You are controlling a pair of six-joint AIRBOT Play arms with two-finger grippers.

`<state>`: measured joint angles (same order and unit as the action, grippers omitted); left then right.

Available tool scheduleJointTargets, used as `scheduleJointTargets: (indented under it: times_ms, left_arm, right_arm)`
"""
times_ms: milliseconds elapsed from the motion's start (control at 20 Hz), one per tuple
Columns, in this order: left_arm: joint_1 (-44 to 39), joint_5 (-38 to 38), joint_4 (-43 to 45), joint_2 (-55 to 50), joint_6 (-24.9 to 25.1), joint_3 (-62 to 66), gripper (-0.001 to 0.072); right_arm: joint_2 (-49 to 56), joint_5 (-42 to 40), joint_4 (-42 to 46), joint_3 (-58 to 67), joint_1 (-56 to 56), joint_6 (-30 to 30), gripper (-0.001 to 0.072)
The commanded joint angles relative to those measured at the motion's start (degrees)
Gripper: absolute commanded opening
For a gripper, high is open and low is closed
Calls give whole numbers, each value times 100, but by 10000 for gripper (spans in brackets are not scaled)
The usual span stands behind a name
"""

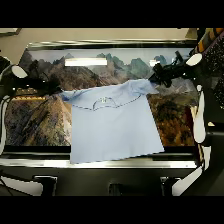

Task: Fold the clothes and pants, and hang the long-sleeved shirts on hangers.

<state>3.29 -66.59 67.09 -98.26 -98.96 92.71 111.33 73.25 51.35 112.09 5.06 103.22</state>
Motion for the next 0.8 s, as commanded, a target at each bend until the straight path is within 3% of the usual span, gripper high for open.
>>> scheduleJointTargets:
  times_ms: [0,200,300,450,750]
  left_arm:
    - [-136,170,24,-321,15,-17,17]
    - [-90,17,24,-251,15,-15,17]
    - [-74,-157,26,-221,20,-15,17]
    - [-74,-409,26,-205,105,-15,18]
    - [-74,-680,22,-205,105,-17,18]
  right_arm:
    - [365,221,-157,11,20,-350,313]
    - [-79,1744,326,2,619,-1303,396]
    - [-435,2280,756,-168,1099,-1478,429]
    - [-1370,2105,793,-1491,1740,-1740,429]
    - [-3340,879,1331,-5786,1991,-1996,429]
